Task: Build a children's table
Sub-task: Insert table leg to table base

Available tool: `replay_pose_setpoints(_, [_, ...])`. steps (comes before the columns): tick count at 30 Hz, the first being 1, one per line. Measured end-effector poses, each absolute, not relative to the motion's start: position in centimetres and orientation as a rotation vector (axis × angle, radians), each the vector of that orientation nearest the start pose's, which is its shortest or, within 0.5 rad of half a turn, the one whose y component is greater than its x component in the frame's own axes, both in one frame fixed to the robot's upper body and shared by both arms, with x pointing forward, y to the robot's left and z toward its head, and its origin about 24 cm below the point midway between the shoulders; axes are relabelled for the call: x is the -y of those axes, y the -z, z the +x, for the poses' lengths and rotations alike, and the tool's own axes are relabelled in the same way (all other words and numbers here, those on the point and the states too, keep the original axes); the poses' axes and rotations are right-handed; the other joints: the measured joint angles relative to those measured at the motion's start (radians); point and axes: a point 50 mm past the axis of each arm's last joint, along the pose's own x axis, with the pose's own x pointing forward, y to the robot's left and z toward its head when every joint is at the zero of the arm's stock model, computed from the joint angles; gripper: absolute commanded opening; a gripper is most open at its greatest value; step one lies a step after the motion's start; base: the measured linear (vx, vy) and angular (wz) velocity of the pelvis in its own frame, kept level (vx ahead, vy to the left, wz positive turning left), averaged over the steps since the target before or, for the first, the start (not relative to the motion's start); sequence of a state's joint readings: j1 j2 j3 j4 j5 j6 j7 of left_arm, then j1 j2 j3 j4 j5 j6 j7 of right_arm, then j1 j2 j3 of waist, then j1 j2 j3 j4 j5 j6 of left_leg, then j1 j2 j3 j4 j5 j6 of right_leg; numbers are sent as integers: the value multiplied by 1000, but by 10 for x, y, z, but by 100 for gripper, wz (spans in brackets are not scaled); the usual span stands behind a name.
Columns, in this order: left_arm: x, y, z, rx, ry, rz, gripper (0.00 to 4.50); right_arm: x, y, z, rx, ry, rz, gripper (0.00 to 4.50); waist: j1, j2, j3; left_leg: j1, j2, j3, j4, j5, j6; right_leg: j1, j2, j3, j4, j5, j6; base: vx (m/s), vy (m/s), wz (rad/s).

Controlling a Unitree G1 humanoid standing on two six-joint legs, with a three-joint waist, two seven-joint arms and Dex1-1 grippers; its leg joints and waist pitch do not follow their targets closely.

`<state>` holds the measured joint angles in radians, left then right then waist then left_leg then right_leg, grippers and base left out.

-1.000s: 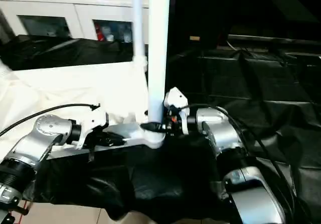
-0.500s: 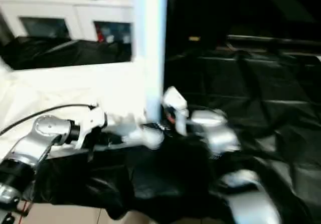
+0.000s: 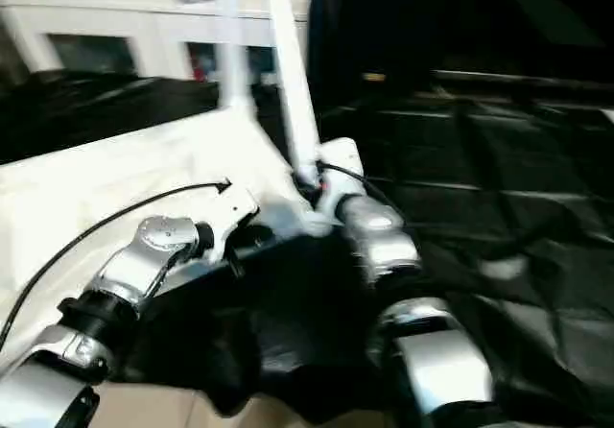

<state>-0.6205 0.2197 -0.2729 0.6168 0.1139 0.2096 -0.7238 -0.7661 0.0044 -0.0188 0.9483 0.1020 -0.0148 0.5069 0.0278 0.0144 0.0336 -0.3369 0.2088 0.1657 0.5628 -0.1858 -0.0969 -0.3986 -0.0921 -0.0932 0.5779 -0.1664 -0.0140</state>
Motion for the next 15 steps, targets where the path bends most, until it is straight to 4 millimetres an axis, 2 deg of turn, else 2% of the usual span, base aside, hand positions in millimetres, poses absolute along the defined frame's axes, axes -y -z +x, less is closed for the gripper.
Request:
replay_pose_setpoints(2, [-99, -46, 336, -372, 932, 443, 0, 61, -56, 358, -172, -711, 95, 188, 6, 1, 1, -7, 0, -3, -1, 0, 0, -4, 0, -2, 0, 1, 0, 0, 0, 0])
replay_pose_setpoints(6, [-104, -49, 331, -324, 987, 456, 0, 64, -58, 356, -131, -747, 108, 188, 11, 4, 2, -15, 2, -1, -1, 0, 0, -10, 0, -2, 1, 6, -5, 0, 0, 0])
replay_pose_setpoints(9, [-109, -52, 327, -308, 1023, 465, 0, 64, -59, 354, -108, -771, 120, 188, 11, 4, 2, -23, 2, 0, 0, 3, 6, -20, 0, -1, 2, 6, -5, 19, 2, 0])
replay_pose_setpoints(13, [-118, -53, 322, -287, 1057, 490, 0, 68, -59, 351, -89, -783, 137, 188, 12, 3, 3, -27, 2, 0, 3, 3, 6, -23, 0, -2, 2, 6, -5, 0, 0, 0])
replay_pose_setpoints(14, [-120, -54, 320, -285, 1074, 481, 44, 68, -59, 350, -81, -798, 148, 188, 12, 1, 4, -27, 3, 0, 4, 3, 6, -23, 0, -2, 4, 6, -5, 0, 0, 0])
replay_pose_setpoints(15, [-122, -54, 319, -285, 1084, 474, 56, 69, -59, 348, -75, -808, 154, 188, 12, 0, 5, -27, 3, 0, 5, 3, 6, -23, 0, -1, 5, 6, -5, 0, 0, 0])
